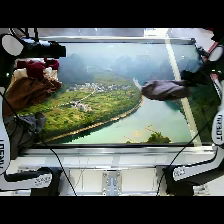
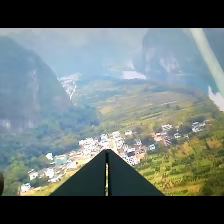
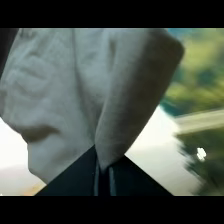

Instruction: Fold the shirts.

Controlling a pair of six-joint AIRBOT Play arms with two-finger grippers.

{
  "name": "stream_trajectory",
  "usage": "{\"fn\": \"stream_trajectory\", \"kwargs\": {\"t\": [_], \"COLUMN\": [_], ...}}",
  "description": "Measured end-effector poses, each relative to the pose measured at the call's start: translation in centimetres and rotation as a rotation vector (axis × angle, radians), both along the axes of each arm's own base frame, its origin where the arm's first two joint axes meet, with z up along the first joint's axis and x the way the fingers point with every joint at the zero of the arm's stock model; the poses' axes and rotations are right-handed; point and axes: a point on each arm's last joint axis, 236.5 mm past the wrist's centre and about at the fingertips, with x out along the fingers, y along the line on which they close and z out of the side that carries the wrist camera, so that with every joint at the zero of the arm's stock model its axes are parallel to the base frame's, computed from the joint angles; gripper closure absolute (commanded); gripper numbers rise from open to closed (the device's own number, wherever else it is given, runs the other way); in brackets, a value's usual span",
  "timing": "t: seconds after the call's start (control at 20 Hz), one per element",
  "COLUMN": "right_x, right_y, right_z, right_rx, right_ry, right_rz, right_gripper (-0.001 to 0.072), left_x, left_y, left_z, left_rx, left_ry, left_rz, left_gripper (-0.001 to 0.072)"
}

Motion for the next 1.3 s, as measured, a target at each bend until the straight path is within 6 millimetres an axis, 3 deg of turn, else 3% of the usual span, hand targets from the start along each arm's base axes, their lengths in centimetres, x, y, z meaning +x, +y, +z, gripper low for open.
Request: {"fn": "stream_trajectory", "kwargs": {"t": [0.1, 0.2, 0.3, 0.45, 0.5, 0.6, 0.75, 0.9, 1.0, 1.05, 1.15, 1.3], "right_x": [-5.3, -10.3, -15.5, -22.0, -23.6, -26.1, -27.1, -24.7, -19.9, -16.7, -8.7, -0.8], "right_y": [-5.0, -8.0, -9.5, -9.3, -9.0, -8.6, -8.8, -9.5, -7.7, -5.6, 1.4, 11.5], "right_z": [0.0, -1.3, -3.7, -8.1, -9.2, -10.4, -9.6, -6.6, -5.3, -4.9, -3.1, 0.7], "right_rx": [-0.062, -0.101, -0.115, -0.103, -0.099, -0.099, -0.12, -0.149, -0.075, 0.003, 0.199, 0.364], "right_ry": [0.082, 0.181, 0.31, 0.492, 0.539, 0.612, 0.626, 0.493, 0.286, 0.164, -0.122, -0.437], "right_rz": [-0.125, -0.216, -0.277, -0.303, -0.302, -0.299, -0.31, -0.334, -0.297, -0.244, -0.062, 0.174], "right_gripper": [0.0679, 0.0679, 0.0679, 0.0672, 0.0593, 0.0281, 0.0269, 0.0269, 0.0269, 0.027, 0.027, 0.027], "left_x": [0.0, 0.0, 0.0, -0.2, -0.2, -0.2, -0.3, -0.3, -0.3, -0.3, -0.5, -1.3], "left_y": [-0.5, -0.8, -1.2, -1.8, -2.0, -2.2, -2.5, -2.6, -2.6, -2.6, -2.8, -3.1], "left_z": [0.3, 0.5, 0.7, 0.8, 0.8, 0.8, 0.8, 0.9, 0.9, 0.9, 0.8, -0.2], "left_rx": [-0.028, -0.055, -0.074, -0.099, -0.102, -0.107, -0.113, -0.124, -0.134, -0.141, -0.158, -0.162], "left_ry": [-0.003, -0.002, -0.003, 0.003, 0.003, 0.004, 0.006, 0.011, 0.015, 0.018, 0.032, 0.085], "left_rz": [-0.005, -0.007, -0.008, -0.01, -0.012, -0.014, -0.015, -0.011, -0.005, -0.001, 0.0, -0.01], "left_gripper": [0.0699, 0.0699, 0.0699, 0.0699, 0.0699, 0.0698, 0.0699, 0.0699, 0.0698, 0.0699, 0.0698, 0.0698]}}
